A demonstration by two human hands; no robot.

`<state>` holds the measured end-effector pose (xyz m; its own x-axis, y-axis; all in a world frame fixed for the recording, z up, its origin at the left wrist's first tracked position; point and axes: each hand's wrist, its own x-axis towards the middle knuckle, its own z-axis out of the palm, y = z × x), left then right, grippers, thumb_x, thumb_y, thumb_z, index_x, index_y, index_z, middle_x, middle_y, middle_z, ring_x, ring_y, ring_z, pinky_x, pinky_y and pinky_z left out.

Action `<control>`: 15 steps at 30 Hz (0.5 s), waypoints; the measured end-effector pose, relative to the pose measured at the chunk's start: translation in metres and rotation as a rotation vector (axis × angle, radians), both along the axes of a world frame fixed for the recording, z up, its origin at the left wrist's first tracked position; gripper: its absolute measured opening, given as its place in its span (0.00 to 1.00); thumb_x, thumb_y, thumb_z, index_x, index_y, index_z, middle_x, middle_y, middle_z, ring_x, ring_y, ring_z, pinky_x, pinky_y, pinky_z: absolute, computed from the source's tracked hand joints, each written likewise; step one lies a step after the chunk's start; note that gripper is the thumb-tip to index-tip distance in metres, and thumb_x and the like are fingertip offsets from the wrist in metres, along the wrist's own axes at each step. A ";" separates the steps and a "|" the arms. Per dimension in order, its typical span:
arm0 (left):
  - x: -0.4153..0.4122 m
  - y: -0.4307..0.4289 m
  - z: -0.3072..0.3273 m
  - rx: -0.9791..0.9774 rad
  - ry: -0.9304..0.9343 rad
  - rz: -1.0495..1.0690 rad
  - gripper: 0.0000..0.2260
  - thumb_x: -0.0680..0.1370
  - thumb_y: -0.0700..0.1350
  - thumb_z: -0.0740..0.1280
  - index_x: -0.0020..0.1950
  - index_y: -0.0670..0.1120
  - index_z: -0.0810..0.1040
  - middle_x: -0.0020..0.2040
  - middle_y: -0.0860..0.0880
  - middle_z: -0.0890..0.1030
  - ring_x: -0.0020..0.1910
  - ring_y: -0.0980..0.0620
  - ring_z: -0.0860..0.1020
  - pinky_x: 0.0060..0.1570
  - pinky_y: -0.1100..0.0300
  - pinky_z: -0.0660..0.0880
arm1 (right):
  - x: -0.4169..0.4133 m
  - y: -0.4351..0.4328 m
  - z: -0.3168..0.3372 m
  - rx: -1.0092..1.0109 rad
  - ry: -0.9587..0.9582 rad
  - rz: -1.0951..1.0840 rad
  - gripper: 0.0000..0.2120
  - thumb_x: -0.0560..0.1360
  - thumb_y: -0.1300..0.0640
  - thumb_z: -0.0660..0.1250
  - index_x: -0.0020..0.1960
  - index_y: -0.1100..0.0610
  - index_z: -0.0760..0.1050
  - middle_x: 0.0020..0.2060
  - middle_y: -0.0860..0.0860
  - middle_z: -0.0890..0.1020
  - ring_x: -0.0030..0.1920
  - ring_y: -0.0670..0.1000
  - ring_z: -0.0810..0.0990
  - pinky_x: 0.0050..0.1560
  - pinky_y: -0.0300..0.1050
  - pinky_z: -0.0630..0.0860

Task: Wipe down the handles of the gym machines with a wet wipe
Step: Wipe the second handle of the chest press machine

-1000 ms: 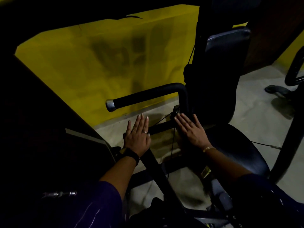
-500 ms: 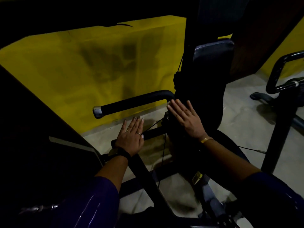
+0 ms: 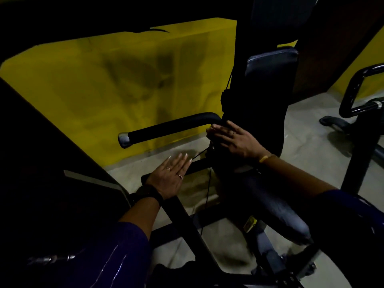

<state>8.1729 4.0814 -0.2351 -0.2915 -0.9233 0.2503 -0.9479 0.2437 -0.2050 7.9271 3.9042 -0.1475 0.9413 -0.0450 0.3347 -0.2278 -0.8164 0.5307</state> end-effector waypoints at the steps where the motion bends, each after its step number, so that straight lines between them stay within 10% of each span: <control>1: -0.001 -0.001 0.000 -0.012 0.001 0.000 0.27 0.78 0.47 0.52 0.77 0.43 0.58 0.73 0.41 0.69 0.72 0.44 0.69 0.68 0.46 0.64 | 0.001 0.002 -0.002 0.008 -0.025 -0.018 0.22 0.80 0.57 0.55 0.74 0.59 0.60 0.72 0.54 0.69 0.73 0.54 0.64 0.74 0.54 0.53; 6: -0.005 -0.001 0.007 -0.140 0.006 0.050 0.34 0.78 0.50 0.52 0.80 0.46 0.41 0.80 0.47 0.48 0.79 0.49 0.50 0.75 0.49 0.45 | -0.014 0.040 -0.052 0.134 0.028 -0.089 0.24 0.76 0.58 0.52 0.72 0.63 0.63 0.70 0.57 0.69 0.76 0.57 0.56 0.76 0.53 0.40; 9: -0.004 0.002 0.024 -0.243 0.076 0.090 0.34 0.77 0.51 0.54 0.80 0.50 0.43 0.80 0.52 0.41 0.79 0.53 0.42 0.76 0.51 0.39 | -0.006 0.061 -0.060 0.273 -0.042 -0.186 0.31 0.76 0.58 0.52 0.78 0.59 0.49 0.70 0.57 0.71 0.77 0.50 0.40 0.76 0.50 0.40; 15: 0.015 0.003 0.071 -0.455 0.062 0.312 0.35 0.78 0.52 0.54 0.80 0.48 0.40 0.80 0.50 0.38 0.79 0.52 0.40 0.75 0.48 0.38 | 0.082 0.085 0.022 0.800 -0.578 -0.017 0.29 0.75 0.72 0.55 0.76 0.61 0.59 0.75 0.57 0.61 0.76 0.54 0.56 0.77 0.49 0.48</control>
<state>8.1875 4.0848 -0.1639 0.0069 -0.7584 0.6518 -0.9746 -0.1510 -0.1654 8.0092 3.9890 -0.1255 0.6398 -0.4709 0.6074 -0.2933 -0.8801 -0.3733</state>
